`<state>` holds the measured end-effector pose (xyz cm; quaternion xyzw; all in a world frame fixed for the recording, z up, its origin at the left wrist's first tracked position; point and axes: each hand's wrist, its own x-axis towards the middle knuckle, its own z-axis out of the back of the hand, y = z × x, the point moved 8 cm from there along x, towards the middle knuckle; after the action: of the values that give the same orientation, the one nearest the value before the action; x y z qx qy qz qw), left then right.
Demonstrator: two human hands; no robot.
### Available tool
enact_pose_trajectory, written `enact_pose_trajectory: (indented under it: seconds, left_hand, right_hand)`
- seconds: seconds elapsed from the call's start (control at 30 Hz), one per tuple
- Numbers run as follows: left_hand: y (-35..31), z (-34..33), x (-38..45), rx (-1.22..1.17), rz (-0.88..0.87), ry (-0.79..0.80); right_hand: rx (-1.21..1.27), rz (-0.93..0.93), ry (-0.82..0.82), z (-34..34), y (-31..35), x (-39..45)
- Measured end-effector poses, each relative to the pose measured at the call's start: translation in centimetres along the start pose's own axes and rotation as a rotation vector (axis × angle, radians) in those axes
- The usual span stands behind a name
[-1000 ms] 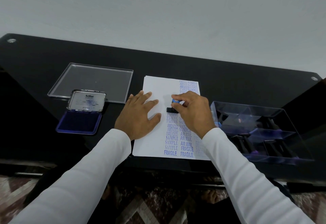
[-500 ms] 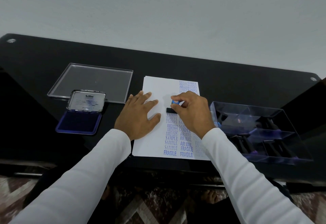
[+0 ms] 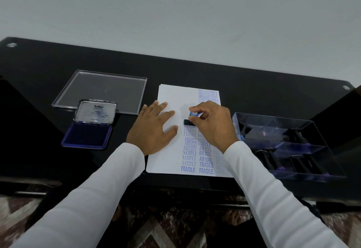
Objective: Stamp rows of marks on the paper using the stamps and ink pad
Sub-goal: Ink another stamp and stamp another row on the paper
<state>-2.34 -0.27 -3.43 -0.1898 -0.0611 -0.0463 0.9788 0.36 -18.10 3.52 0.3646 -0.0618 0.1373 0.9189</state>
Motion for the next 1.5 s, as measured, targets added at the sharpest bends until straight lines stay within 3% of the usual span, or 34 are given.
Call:
enact_pose_trajectory:
  seconds: [0.43, 0.57, 0.7, 0.87, 1.5]
  left_hand:
    - [-0.1, 0.2, 0.0, -0.001, 0.001, -0.009]
    - [-0.1, 0.2, -0.1, -0.005, -0.005, -0.009]
    - [-0.2, 0.2, -0.1, -0.015, -0.014, -0.016]
    - [-0.1, 0.3, -0.1, -0.012, -0.011, -0.025]
    - [-0.4, 0.4, -0.2, -0.011, -0.017, -0.008]
  right_hand:
    - [0.019, -0.006, -0.019, 0.0, 0.1, -0.1]
    - [0.052, 0.001, -0.097, 0.9, 0.0, -0.3]
    - [0.272, -0.144, -0.269, 2.9, -1.6, -0.8]
    - [0.464, -0.334, -0.364, 3.6, -3.2, -1.4]
    - [0.488, -0.412, -0.405, 3.7, -4.1, -1.9]
